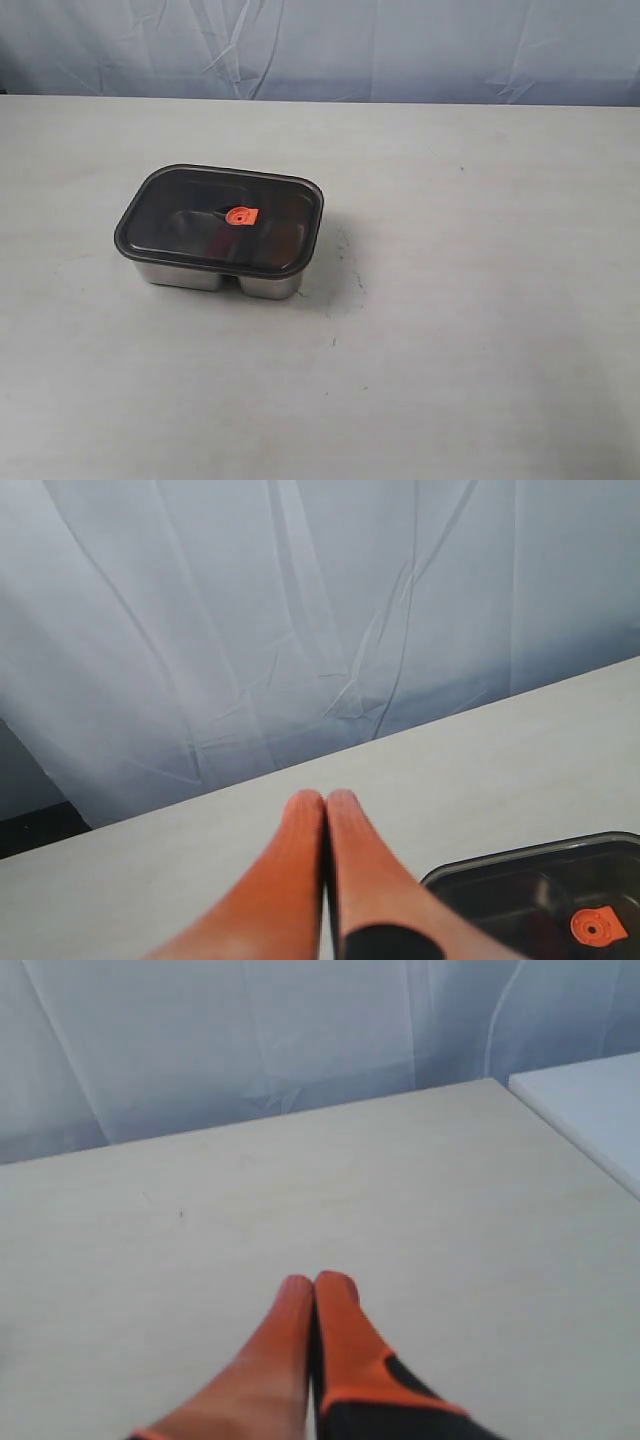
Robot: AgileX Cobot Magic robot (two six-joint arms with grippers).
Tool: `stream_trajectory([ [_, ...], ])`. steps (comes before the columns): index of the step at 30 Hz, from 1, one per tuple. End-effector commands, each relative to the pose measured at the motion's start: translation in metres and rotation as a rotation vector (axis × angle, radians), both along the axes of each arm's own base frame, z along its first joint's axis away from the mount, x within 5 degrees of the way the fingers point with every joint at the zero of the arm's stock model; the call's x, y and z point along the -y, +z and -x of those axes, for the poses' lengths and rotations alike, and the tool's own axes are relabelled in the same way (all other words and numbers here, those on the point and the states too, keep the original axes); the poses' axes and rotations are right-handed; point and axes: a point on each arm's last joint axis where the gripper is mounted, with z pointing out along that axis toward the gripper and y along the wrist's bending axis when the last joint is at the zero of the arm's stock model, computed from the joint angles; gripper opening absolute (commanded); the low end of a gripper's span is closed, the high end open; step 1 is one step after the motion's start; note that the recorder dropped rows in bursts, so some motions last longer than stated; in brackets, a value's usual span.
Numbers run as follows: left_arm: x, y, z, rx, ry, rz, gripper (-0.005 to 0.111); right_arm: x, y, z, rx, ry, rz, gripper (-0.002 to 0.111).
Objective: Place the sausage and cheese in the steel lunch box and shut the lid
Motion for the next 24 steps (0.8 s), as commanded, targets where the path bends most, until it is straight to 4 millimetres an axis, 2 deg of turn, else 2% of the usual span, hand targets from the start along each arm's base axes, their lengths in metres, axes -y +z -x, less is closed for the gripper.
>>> stream_trajectory([
  [1, 0.001, 0.0, 0.001, 0.006, -0.001, -0.002, 0.0, 0.0, -0.023, 0.007, -0.02, -0.006, 0.001, -0.001],
  [5, 0.001, 0.0, 0.001, 0.006, -0.001, -0.002, 0.0, 0.0, -0.041, 0.016, -0.013, -0.008, 0.001, -0.001],
  [12, 0.001, 0.0, 0.001, 0.006, -0.001, -0.002, 0.0, -0.003, -0.057, 0.026, 0.024, -0.007, -0.097, -0.001],
  [19, 0.001, 0.0, 0.001, 0.006, -0.001, -0.002, 0.0, -0.003, -0.074, 0.029, 0.001, 0.005, -0.061, -0.001],
  [24, 0.001, 0.0, 0.001, 0.006, -0.001, -0.002, 0.0, -0.003, -0.071, 0.031, 0.058, 0.009, -0.056, -0.001],
])
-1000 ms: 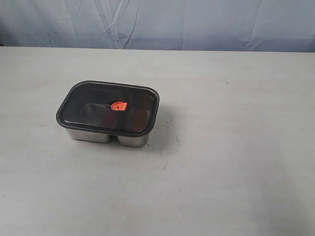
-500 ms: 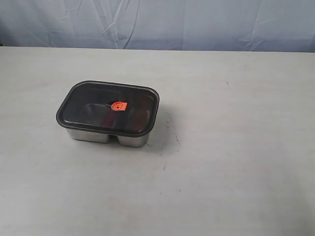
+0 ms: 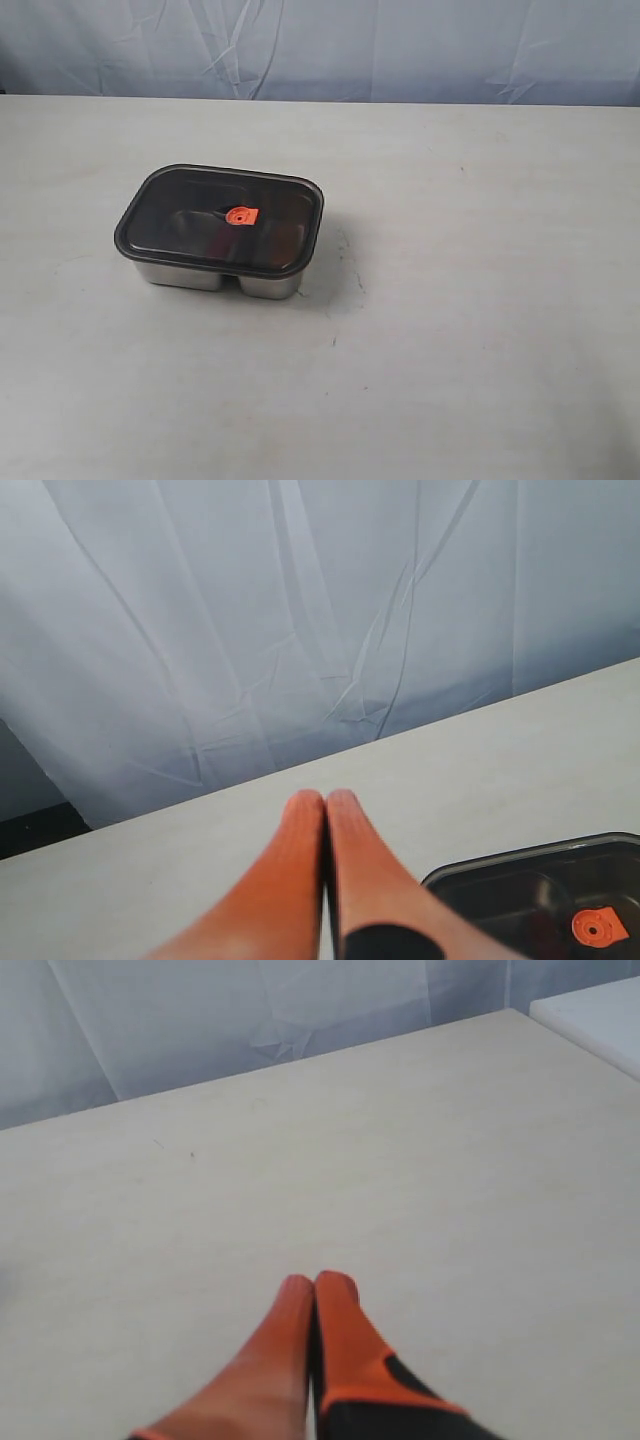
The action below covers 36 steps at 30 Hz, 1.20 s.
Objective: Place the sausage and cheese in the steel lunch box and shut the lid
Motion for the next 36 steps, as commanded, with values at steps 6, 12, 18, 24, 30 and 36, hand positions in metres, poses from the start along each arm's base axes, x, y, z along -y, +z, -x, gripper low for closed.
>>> stream_trajectory([
  [6, 0.001, 0.0, 0.001, 0.006, -0.002, -0.002, 0.0, 0.0, 0.003, 0.003, 0.076, 0.002, 0.028, -0.001],
  [12, 0.001, 0.0, 0.001, 0.006, -0.002, -0.002, 0.0, 0.0, 0.003, 0.003, 0.076, 0.002, 0.017, -0.001],
  [18, 0.001, 0.0, 0.001, 0.006, -0.002, -0.002, 0.0, 0.0, 0.003, 0.003, 0.076, 0.002, 0.017, -0.001],
  [24, 0.001, 0.0, 0.001, 0.006, -0.004, -0.002, 0.0, 0.0, 0.003, 0.003, 0.076, 0.002, 0.017, -0.001],
  [30, -0.002, 0.0, 0.0, 0.02, 0.023, -0.027, 0.0, 0.0, 0.003, 0.003, 0.074, 0.002, 0.009, -0.001],
  [36, -0.01, -0.024, 0.009, 0.053, 0.14, -0.043, 0.0, 0.0, 0.003, 0.003, 0.074, 0.002, 0.009, -0.001],
])
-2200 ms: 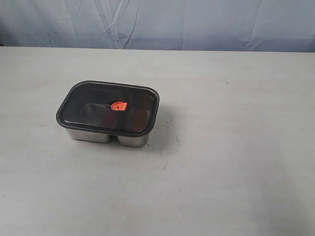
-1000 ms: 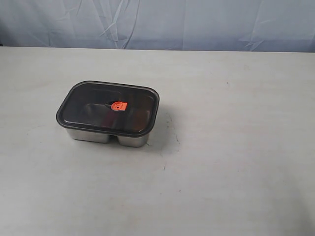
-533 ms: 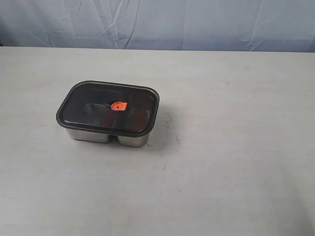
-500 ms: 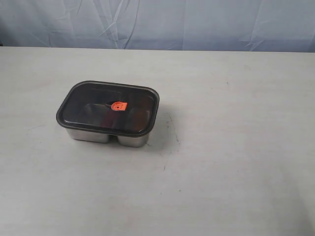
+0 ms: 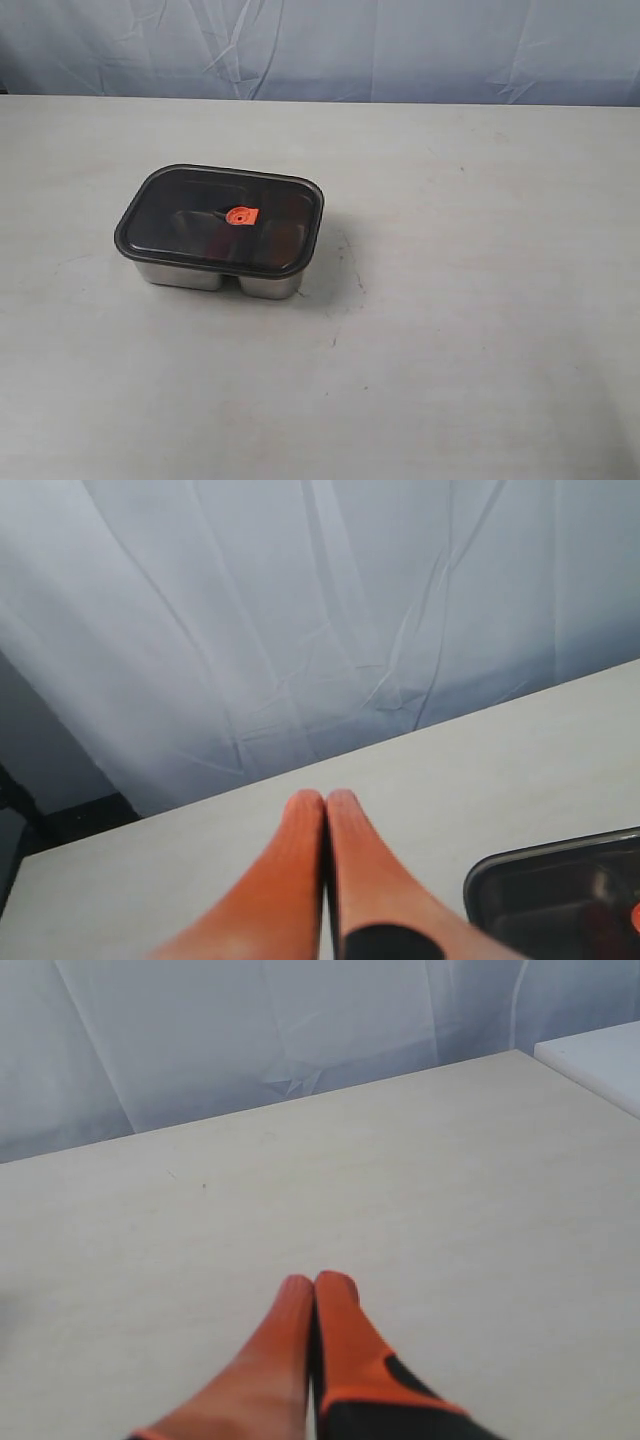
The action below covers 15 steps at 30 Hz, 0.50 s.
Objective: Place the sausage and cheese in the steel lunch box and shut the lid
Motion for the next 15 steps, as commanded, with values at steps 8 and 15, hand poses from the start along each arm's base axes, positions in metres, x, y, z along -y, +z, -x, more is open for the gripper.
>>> stream_trajectory([
  [8, -0.005, -0.079, 0.053, 0.047, 0.183, -0.079, 0.0, 0.0, -0.001, 0.0, 0.009, -0.006, 0.003, -0.001],
  [15, -0.001, -0.131, 0.085, 0.032, 0.271, 0.202, 0.0, 0.0, -0.001, 0.0, 0.009, -0.006, 0.003, -0.001],
])
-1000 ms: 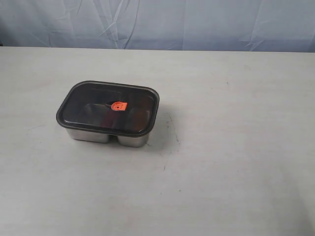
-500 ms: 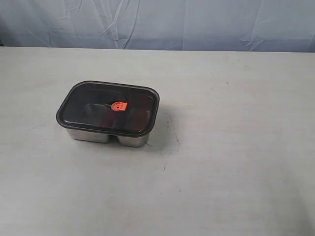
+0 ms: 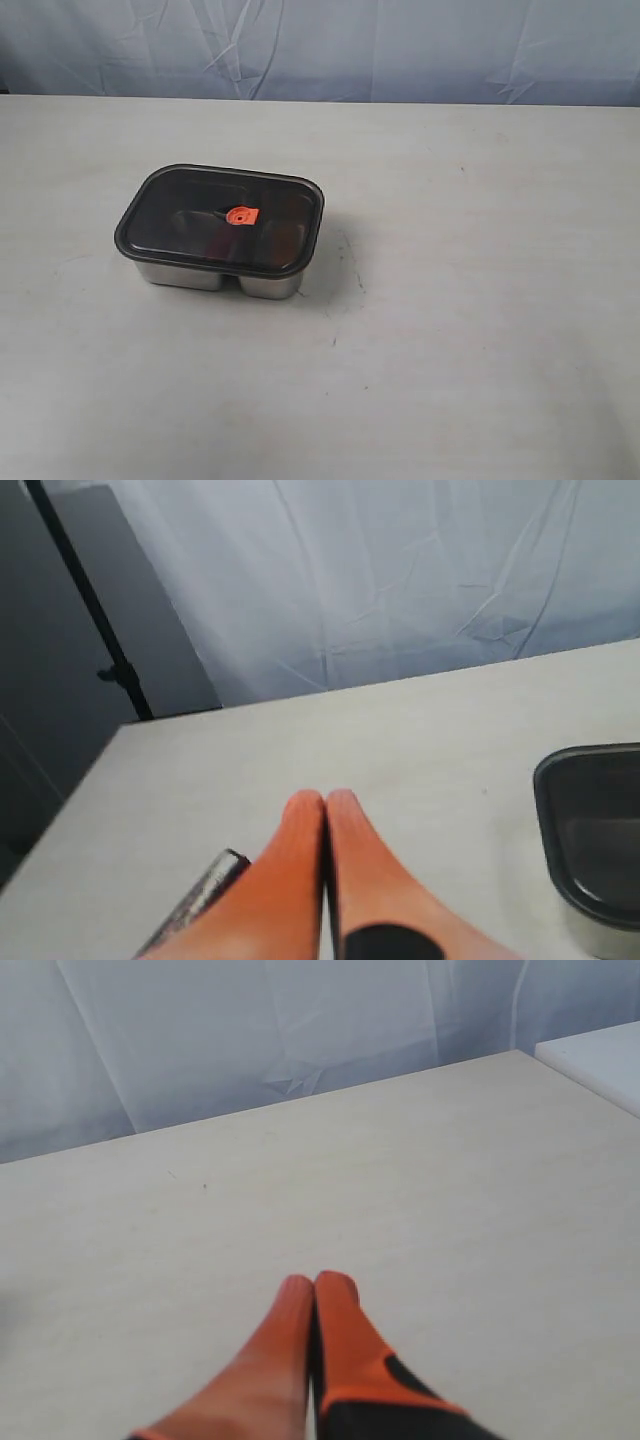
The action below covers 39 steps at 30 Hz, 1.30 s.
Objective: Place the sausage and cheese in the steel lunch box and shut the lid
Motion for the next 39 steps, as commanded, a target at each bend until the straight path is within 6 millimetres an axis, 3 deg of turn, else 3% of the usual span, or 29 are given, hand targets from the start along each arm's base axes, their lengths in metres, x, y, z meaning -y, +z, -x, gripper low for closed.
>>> stream_trajectory([
  [1, 0.003, -0.031, 0.019, 0.019, 0.057, 0.199, 0.0, 0.0, -0.001, 0.0, 0.009, -0.006, 0.003, -0.001],
  [14, 0.005, -0.087, 0.051, 0.019, 0.141, 0.388, 0.0, 0.0, 0.0, 0.0, 0.011, -0.006, 0.003, -0.001],
  [18, 0.008, -0.101, 0.052, -0.08, 0.146, 0.441, 0.0, 0.0, 0.0, 0.0, 0.011, -0.006, 0.003, -0.001],
  [26, 0.007, -0.1, 0.052, -0.061, 0.132, 0.366, 0.0, 0.0, 0.0, 0.0, 0.011, -0.006, 0.003, -0.001],
  [31, 0.003, -0.086, 0.049, 0.101, 0.144, 0.348, 0.0, 0.0, 0.0, 0.0, 0.011, -0.006, -0.003, -0.001],
  [39, 0.003, -0.086, 0.049, 0.099, 0.144, 0.345, 0.0, 0.0, 0.0, 0.0, 0.011, -0.006, -0.014, -0.001],
])
